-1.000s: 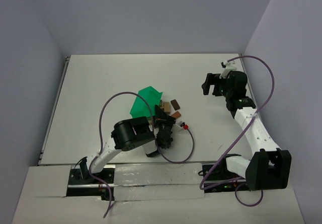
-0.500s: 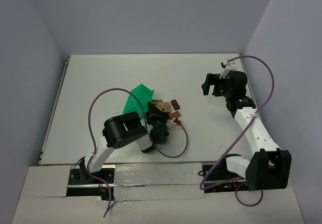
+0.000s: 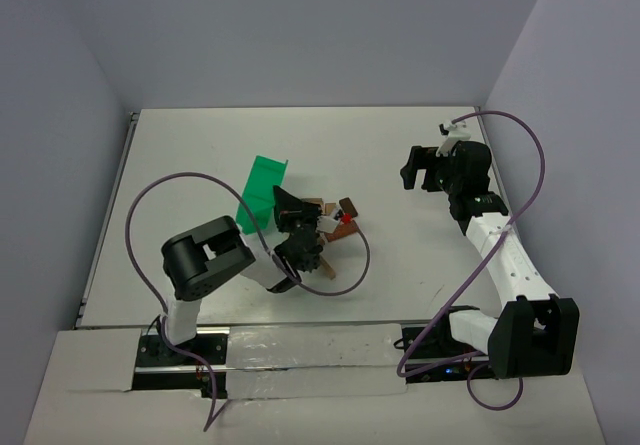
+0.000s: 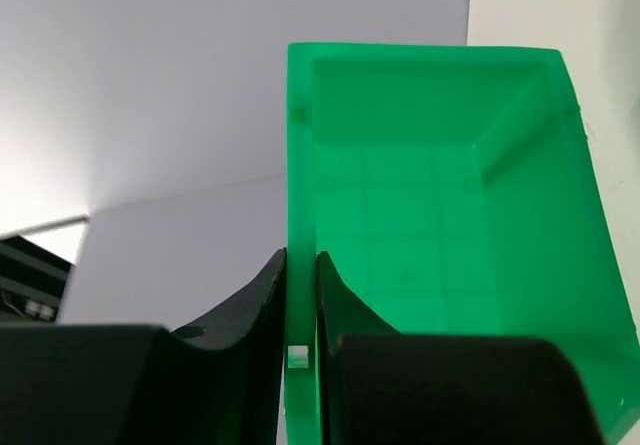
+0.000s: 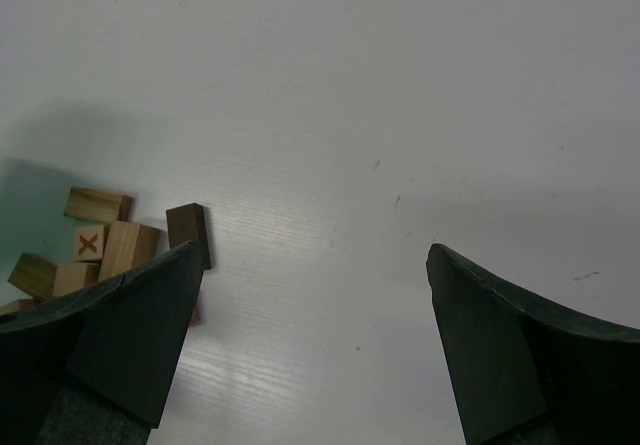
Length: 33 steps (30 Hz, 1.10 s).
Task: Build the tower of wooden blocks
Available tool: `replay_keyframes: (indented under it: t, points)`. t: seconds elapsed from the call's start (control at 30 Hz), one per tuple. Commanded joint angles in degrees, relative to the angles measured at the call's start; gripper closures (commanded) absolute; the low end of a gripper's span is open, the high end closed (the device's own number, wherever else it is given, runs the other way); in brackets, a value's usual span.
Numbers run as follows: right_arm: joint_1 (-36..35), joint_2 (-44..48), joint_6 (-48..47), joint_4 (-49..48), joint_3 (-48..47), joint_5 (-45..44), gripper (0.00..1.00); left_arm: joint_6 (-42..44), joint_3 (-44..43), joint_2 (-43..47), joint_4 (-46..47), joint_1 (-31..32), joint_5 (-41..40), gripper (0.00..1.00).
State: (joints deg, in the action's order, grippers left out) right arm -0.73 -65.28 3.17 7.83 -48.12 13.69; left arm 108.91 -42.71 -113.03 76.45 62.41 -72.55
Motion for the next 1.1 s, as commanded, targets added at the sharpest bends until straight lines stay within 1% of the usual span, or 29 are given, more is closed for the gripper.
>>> replay_keyframes:
  t: [0.0, 0.1, 0.13, 0.17, 0.2, 0.23, 0.27, 0.3, 0.33, 0.37, 0.5, 0.6, 0.73, 0.8, 0.87, 0.93, 0.97, 1.0, 1.07]
  points:
    - [0.3, -0.1, 0.4, -0.8, -1.4, 0.7, 0.0, -9.7, 0.4, 7.4, 12.5, -2.6, -1.7, 1.0]
    - [0.3, -0.1, 0.3, -0.8, -1.4, 0.6, 0.0, -21.6, -0.6, 13.0, -4.2, -5.6, -2.2, 1.0]
    - [0.3, -0.2, 0.3, -0.7, -1.4, 0.6, 0.0, -29.1, -2.6, 15.7, -15.7, -7.2, -2.1, 1.0]
    - [0.3, -0.3, 0.3, -0.7, -1.4, 0.6, 0.0, -40.1, -4.6, 17.7, -25.9, -9.0, -1.5, 1.0]
    - [0.4, -0.3, 0.3, -0.7, -1.4, 0.7, 0.0, -53.0, -7.9, 19.3, -39.6, -10.7, 0.1, 1.0]
    - [0.4, -0.3, 0.3, -0.7, -1.4, 0.7, 0.0, -67.0, -13.2, 21.0, -58.9, -12.6, 2.7, 1.0]
    - [0.3, -0.4, 0.3, -0.7, -1.3, 0.7, 0.0, -78.0, -17.8, 21.8, -74.4, -14.3, 5.3, 1.0]
    - [0.3, -0.5, 0.3, -0.8, -1.3, 0.7, 0.0, -84.6, -21.6, 21.5, -84.3, -15.8, 7.7, 1.0]
    - [0.3, -0.5, 0.3, -0.8, -1.3, 0.8, 0.0, -89.1, -25.3, 21.4, -92.6, -17.4, 10.2, 1.0]
    - [0.4, -0.7, 0.3, -0.8, -1.4, 0.9, 0.0, -92.0, -27.8, 22.0, -98.0, -19.4, 13.4, 1.0]
    - [0.4, -1.4, 0.2, -0.7, -1.6, 1.2, 0.0, -98.7, -29.8, 26.3, -103.9, -28.0, 28.2, 1.0]
    - [0.4, -1.6, 0.2, -0.9, -1.6, 1.4, 0.0, -100.5, -28.8, 29.0, -105.3, -34.5, 37.1, 1.0]
    - [0.3, -1.9, 0.2, -0.8, -1.8, 1.6, 0.0, -99.5, -24.9, 33.1, -103.2, -46.4, 49.4, 1.0]
    - [0.4, -2.1, 0.2, -0.8, -1.9, 1.9, 0.0, -98.7, -23.0, 34.5, -101.5, -50.9, 56.5, 1.0]
    - [0.3, -2.1, 0.2, -0.7, -1.9, 2.0, 0.0, -97.9, -22.1, 34.6, -100.2, -57.5, 60.3, 1.0]
    - [0.4, -2.8, 0.1, -0.5, -2.0, 2.4, 0.0, -95.8, -20.8, 34.8, -98.2, -63.4, 70.4, 1.0]
    - [0.4, -3.0, 0.1, -0.5, -2.2, 2.4, 0.0, -95.7, -20.5, 34.7, -97.2, -66.5, 71.0, 1.0]
    - [0.4, -3.2, 0.0, -0.5, -2.2, 2.5, 0.0, -95.3, -20.3, 34.3, -96.1, -71.3, 74.1, 1.0]
    - [0.3, -3.5, 0.0, -0.3, -2.2, 2.6, 0.0, -95.4, -20.8, 32.5, -94.5, -74.8, 78.1, 1.0]
